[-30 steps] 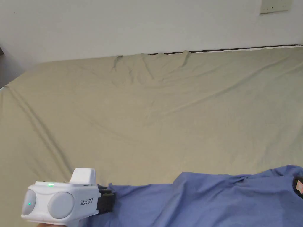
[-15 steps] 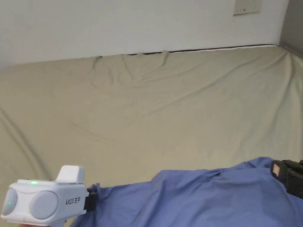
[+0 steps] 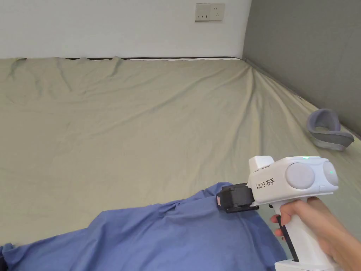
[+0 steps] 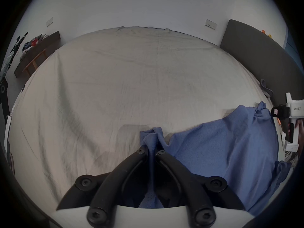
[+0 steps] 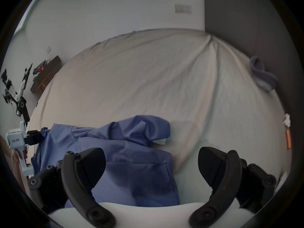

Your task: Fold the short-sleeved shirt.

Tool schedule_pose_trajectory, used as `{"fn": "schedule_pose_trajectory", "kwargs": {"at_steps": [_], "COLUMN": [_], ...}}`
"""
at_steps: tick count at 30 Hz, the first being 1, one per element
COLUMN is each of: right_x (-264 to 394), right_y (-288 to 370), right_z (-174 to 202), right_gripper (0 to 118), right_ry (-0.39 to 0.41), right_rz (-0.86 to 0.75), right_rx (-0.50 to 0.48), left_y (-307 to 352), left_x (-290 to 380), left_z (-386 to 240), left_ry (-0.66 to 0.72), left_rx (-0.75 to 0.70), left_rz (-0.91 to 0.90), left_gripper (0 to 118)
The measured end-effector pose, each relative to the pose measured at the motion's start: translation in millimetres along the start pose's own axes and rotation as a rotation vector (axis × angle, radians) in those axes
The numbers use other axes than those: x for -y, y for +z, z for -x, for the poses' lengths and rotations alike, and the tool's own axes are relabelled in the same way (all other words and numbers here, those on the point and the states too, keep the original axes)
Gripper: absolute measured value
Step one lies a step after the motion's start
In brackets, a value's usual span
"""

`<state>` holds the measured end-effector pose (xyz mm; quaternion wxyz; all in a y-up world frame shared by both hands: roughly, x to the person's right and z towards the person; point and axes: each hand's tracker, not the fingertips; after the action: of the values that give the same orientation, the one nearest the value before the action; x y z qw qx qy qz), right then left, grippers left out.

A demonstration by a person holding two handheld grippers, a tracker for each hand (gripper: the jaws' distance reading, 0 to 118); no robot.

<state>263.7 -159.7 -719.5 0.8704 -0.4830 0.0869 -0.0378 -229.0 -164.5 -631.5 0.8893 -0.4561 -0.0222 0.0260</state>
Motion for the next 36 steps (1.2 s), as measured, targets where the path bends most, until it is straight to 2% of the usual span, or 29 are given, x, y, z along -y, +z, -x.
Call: {"fn": "schedule_pose_trajectory", "kwargs": {"at_steps": [1, 2, 3, 4, 5, 6, 7, 8, 9, 11, 12, 16, 18, 24, 29, 32, 35, 36], "right_x": [0.5, 1.0, 1.4, 2.4, 2.3, 2.2, 2.4, 6.0, 6.4, 6.9, 8.8, 14.6, 18.5, 66.8, 146.2, 201.1, 244.4, 256.4], "right_y": [-7.1, -14.3, -18.4, -19.9, -15.0, -7.9, -2.4, 0.9, 8.3, 18.0, 26.3, 69.8, 97.8, 170.3, 205.4, 213.2, 213.7, 211.8], "right_z": [0.2, 1.8, 4.1, 7.7, 12.4, 16.8, 17.1, 16.9, 22.6, 31.5, 34.9, 34.8, 34.9, 55.5, 70.0, 77.3, 74.7, 69.9], "right_gripper": [108, 98, 77, 67, 53, 8, 4, 4, 4, 4, 4, 4, 4, 4, 4, 4, 4, 4], "right_ry": [0.001, 0.008, 0.016, 0.041, 0.093, 0.141, 0.164, 0.120, 0.099, 0.161, 0.191, 0.123, 0.110, 0.130, 0.089, 0.083, -0.008, -0.015], "right_rz": [0.017, 0.025, 0.030, 0.028, 0.001, -0.020, -0.065, -0.073, -0.098, -0.128, -0.154, -0.262, -0.320, -0.437, -0.419, -0.359, -0.301, -0.279], "right_rx": [-0.004, 0.004, 0.012, 0.044, 0.125, 0.117, 0.068, -0.046, -0.012, 0.054, 0.057, -0.008, -0.030, 0.007, -0.035, 0.020, 0.051, 0.044], "left_y": [0.1, 0.4, 1.0, 1.5, 1.6, 2.0, 2.4, 1.9, 3.0, 10.9, 17.8, 62.7, 89.9, 161.7, 195.2, 196.5, 190.8, 188.6], "left_x": [-1.1, -3.3, -6.5, -11.4, -15.0, -18.5, -20.7, -24.1, -27.1, -30.5, -33.9, -34.4, -28.3, 12.5, 89.4, 134.8, 165.2, 173.9], "left_z": [0.2, 1.6, 4.8, 8.1, 11.2, 14.0, 14.8, 11.0, 6.8, 0.0, -1.3, 1.6, 1.7, -1.7, -14.0, -17.3, -16.0, -14.9], "left_ry": [0.000, 0.007, 0.035, 0.091, 0.130, 0.142, 0.119, 0.110, 0.083, 0.034, 0.052, 0.077, 0.057, 0.030, 0.049, 0.064, 0.061, 0.064], "left_rx": [0.002, 0.008, 0.025, 0.052, 0.077, 0.095, 0.087, 0.082, 0.062, 0.061, 0.069, 0.108, 0.066, -0.035, -0.030, -0.033, -0.068, -0.075], "left_rz": [0.002, 0.006, 0.011, 0.012, 0.016, 0.019, 0.015, 0.014, 0.015, -0.005, -0.019, -0.136, -0.203, -0.318, -0.341, -0.294, -0.229, -0.221], "left_gripper": [4, 4, 4, 4, 4, 4, 4, 4, 4, 4, 4, 4, 4, 4, 4, 4, 4, 4]}}
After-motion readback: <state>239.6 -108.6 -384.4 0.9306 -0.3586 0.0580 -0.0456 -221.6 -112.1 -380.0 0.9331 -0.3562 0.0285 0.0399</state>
